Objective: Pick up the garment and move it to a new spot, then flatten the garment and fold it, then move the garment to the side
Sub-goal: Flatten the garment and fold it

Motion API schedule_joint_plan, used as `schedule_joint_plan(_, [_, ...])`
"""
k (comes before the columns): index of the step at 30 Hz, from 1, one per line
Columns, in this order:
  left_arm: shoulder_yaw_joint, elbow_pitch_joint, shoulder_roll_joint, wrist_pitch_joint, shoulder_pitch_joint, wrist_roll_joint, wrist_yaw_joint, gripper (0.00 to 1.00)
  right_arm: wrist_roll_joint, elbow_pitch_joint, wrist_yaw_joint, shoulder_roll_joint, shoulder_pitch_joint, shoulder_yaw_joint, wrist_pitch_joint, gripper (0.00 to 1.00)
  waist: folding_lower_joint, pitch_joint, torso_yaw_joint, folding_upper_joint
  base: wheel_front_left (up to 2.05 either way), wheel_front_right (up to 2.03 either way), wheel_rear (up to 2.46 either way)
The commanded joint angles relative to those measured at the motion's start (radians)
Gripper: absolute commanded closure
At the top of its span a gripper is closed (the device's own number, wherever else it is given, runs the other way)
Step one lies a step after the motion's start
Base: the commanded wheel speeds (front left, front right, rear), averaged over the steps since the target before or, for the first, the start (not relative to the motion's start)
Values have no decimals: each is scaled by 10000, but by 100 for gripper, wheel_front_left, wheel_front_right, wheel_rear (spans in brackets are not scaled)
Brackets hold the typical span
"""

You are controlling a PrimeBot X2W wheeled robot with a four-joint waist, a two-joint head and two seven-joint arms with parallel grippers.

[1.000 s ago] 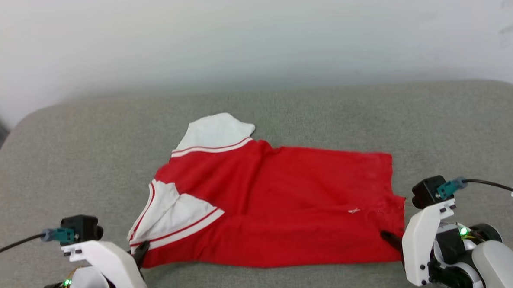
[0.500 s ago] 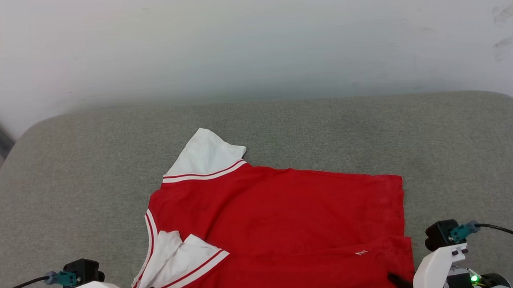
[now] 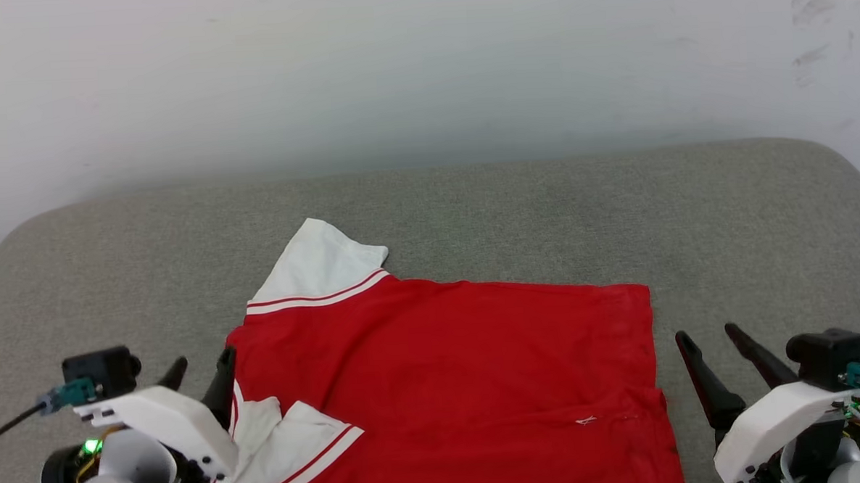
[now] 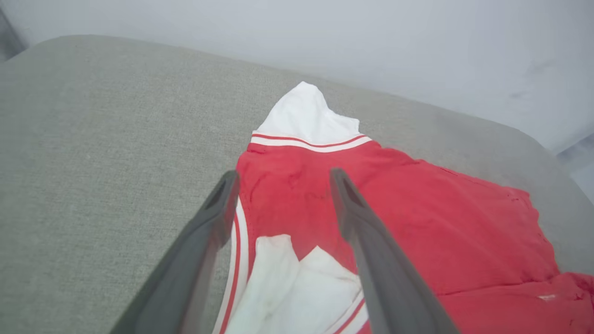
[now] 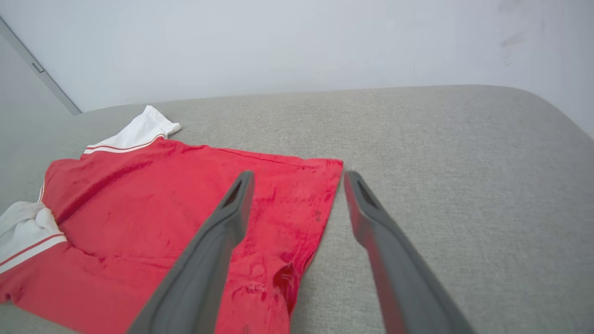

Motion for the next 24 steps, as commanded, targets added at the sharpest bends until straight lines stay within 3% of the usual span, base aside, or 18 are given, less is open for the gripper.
schedule_joint_plan(1, [4, 21, 2, -176, -337, 223, 33, 0, -173, -208, -4, 144, -29, -117, -192, 0, 0, 119, -121, -1, 0, 0, 0])
schedule_joint_plan(7, [-94, 324, 50, -240, -2185, 731, -244, 0, -793, -1375, -4, 621, -573, -364, -663, 0, 0, 1272, -565, -1, 0, 0, 0])
schedule_joint_plan(13, [-197, 1003, 344, 574, -4599, 975, -677, 0, -1095, -2266, -6, 985, -1340, -461, -1023, 0, 0, 2895, -959, -1, 0, 0, 0])
schedule_joint_plan(17, [-273, 1808, 575, 1728, -6140, 721, -1090, 0, -1203, -2603, -6, 1119, -1758, -516, -1141, 0, 0, 3785, -1210, -1, 0, 0, 0])
schedule_joint_plan(20, [-477, 2690, 889, 3250, -7340, 428, -1529, 0, -1191, -2619, -6, 1237, -1970, -451, -1192, 0, 0, 4368, -1519, -1, 0, 0, 0])
schedule_joint_plan(24, [-710, 3363, 1281, 4792, -8279, 258, -1777, 0, -1062, -2498, -6, 1326, -2150, -340, -1287, 0, 0, 4836, -1830, -1, 0, 0, 0])
